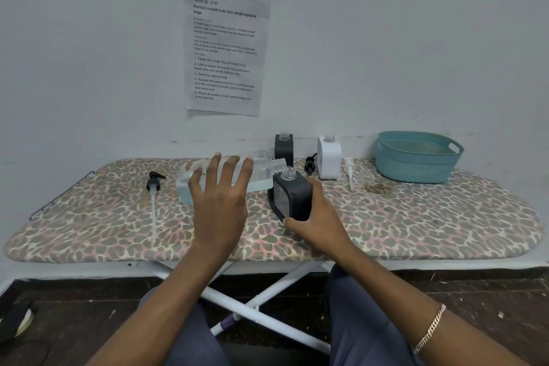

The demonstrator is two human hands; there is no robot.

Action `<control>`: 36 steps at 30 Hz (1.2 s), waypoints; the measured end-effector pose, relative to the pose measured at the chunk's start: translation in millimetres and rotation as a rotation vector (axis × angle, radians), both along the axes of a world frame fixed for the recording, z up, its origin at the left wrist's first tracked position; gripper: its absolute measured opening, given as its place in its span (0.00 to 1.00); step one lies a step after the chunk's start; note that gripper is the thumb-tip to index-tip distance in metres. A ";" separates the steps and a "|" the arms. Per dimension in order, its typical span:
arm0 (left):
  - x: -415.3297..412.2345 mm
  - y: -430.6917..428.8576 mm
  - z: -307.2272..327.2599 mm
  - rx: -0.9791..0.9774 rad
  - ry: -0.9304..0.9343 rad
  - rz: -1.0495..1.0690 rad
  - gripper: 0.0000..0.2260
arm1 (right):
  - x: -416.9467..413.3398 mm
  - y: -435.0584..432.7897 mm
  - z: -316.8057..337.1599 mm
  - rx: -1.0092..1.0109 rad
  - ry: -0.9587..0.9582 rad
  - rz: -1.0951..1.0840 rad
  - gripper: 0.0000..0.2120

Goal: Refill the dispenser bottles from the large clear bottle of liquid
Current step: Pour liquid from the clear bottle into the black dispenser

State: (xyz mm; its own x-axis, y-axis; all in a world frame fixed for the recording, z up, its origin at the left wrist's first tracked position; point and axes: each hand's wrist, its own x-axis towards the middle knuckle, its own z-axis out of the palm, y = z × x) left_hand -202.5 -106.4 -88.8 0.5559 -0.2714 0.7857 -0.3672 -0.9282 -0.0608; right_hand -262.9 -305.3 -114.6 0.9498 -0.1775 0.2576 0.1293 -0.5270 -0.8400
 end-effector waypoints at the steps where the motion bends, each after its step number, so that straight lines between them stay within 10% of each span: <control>1: 0.0 0.0 0.1 0.000 0.002 0.000 0.32 | 0.0 -0.2 -0.2 -0.003 0.006 0.003 0.42; 36: -1.6 -0.7 2.2 -0.002 0.000 -0.009 0.33 | 1.2 -3.9 -1.0 -0.028 0.027 0.034 0.39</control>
